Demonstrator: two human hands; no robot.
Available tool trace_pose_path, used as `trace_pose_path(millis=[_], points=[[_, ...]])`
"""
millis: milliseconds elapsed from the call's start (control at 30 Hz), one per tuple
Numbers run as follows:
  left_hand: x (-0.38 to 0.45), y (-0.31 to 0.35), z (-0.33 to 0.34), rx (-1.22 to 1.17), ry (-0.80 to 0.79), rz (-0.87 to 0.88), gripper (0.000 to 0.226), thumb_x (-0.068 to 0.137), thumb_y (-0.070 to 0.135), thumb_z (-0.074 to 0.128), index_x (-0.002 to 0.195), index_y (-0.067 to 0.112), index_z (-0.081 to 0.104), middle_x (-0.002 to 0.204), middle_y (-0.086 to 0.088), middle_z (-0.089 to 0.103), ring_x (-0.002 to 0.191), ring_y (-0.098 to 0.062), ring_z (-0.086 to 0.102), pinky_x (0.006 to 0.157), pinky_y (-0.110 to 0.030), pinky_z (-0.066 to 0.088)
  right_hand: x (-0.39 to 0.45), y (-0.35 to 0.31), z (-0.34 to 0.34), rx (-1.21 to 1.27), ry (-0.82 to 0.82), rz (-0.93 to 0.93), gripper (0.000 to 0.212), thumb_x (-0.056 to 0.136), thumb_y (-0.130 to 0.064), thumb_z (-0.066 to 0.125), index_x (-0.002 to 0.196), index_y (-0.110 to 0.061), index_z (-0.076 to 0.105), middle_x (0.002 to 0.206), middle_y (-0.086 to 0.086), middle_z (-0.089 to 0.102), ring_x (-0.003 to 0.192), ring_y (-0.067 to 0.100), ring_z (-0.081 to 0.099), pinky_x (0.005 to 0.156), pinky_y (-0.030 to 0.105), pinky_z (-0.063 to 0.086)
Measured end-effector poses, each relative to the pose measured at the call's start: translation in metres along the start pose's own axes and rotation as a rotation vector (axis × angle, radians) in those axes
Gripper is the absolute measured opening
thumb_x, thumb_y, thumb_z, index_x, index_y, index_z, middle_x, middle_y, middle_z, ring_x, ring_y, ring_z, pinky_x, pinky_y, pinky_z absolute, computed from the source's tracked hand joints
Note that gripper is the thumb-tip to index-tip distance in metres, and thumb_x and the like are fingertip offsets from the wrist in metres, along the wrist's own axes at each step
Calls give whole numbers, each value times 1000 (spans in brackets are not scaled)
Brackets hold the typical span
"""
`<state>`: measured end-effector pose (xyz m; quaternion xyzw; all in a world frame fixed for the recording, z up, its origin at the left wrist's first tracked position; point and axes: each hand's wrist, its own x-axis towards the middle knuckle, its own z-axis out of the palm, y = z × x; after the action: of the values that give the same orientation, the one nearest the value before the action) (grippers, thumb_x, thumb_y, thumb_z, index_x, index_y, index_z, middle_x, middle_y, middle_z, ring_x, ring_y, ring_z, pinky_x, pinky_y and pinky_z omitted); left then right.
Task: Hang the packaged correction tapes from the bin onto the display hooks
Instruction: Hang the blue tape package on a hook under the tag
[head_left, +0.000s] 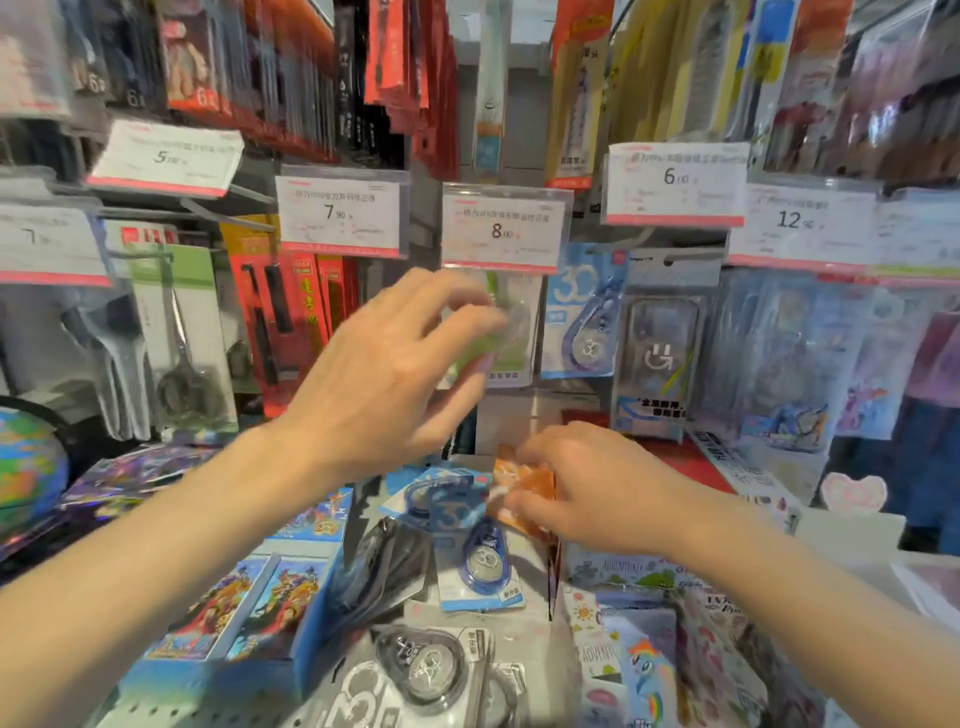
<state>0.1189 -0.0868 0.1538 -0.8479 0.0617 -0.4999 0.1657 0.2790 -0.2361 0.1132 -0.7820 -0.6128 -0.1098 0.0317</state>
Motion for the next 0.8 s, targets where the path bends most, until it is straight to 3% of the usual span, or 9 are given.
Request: trace_pose_path(millis=[100, 200, 300, 367, 433, 533, 600, 733, 800], points=[[-47, -3, 16, -68, -135, -141, 30, 99, 28, 55, 121, 9, 64, 115, -5, 63, 102, -28, 62, 81, -46, 54, 16, -9, 10, -47, -73, -54, 46, 91, -54, 53, 120, -20, 62, 116, 4, 67, 109, 28, 59, 90, 41, 49], [-86, -6, 35, -157, -311, -399, 26, 99, 37, 52, 122, 26, 58, 108, 11, 59, 93, -15, 61, 76, -40, 53, 36, -15, 21, -81, -167, -48, 40, 91, -49, 54, 117, -19, 61, 110, 7, 68, 105, 33, 61, 91, 45, 48], [-114, -12, 57, -244, -466, -638, 25, 96, 37, 58, 121, 31, 57, 101, 18, 59, 81, -8, 59, 80, -37, 51, 57, -21, 29, -81, -262, -17, 31, 91, -41, 57, 106, -14, 62, 99, 9, 68, 96, 36, 62, 88, 49, 50], [-123, -14, 70, -332, -550, -790, 21, 96, 32, 62, 117, 29, 58, 95, 16, 64, 76, -11, 61, 81, -36, 49, 67, -26, 32, -105, -321, 4, 17, 91, -29, 58, 88, -12, 60, 87, 10, 62, 86, 36, 59, 79, 44, 52], [-128, -16, 83, -411, -634, -935, 16, 97, 31, 62, 113, 30, 58, 88, 11, 66, 74, -11, 60, 75, -33, 45, 76, -31, 35, -137, -366, 23, 22, 89, -16, 58, 69, -14, 48, 73, 8, 53, 74, 33, 55, 73, 41, 54], [-132, -17, 99, -534, -690, -1108, 9, 97, 30, 62, 105, 26, 61, 78, 5, 66, 73, -16, 59, 70, -32, 43, 85, -37, 39, -159, -443, 56, 29, 89, -10, 55, 64, -13, 41, 68, 7, 49, 63, 29, 50, 60, 35, 48], [-130, -16, 108, -603, -701, -1181, 13, 96, 29, 64, 105, 20, 63, 82, -8, 71, 72, -17, 58, 68, -31, 41, 87, -39, 40, -144, -493, 90, 28, 91, -9, 53, 65, -12, 44, 67, 5, 49, 58, 25, 49, 50, 32, 42], [-122, -14, 118, -645, -710, -1252, 21, 95, 29, 69, 110, 16, 64, 94, -2, 78, 74, -11, 63, 63, -25, 44, 88, -39, 47, -86, -536, 168, 26, 92, -13, 53, 67, -11, 48, 66, 5, 58, 64, 29, 66, 68, 39, 60], [-116, -14, 120, -669, -724, -1286, 23, 93, 28, 72, 110, 14, 63, 90, 1, 75, 71, -9, 62, 60, -24, 44, 87, -40, 49, -48, -533, 208, 23, 92, -18, 55, 71, -11, 48, 78, 9, 64, 62, 29, 68, 68, 42, 62]])
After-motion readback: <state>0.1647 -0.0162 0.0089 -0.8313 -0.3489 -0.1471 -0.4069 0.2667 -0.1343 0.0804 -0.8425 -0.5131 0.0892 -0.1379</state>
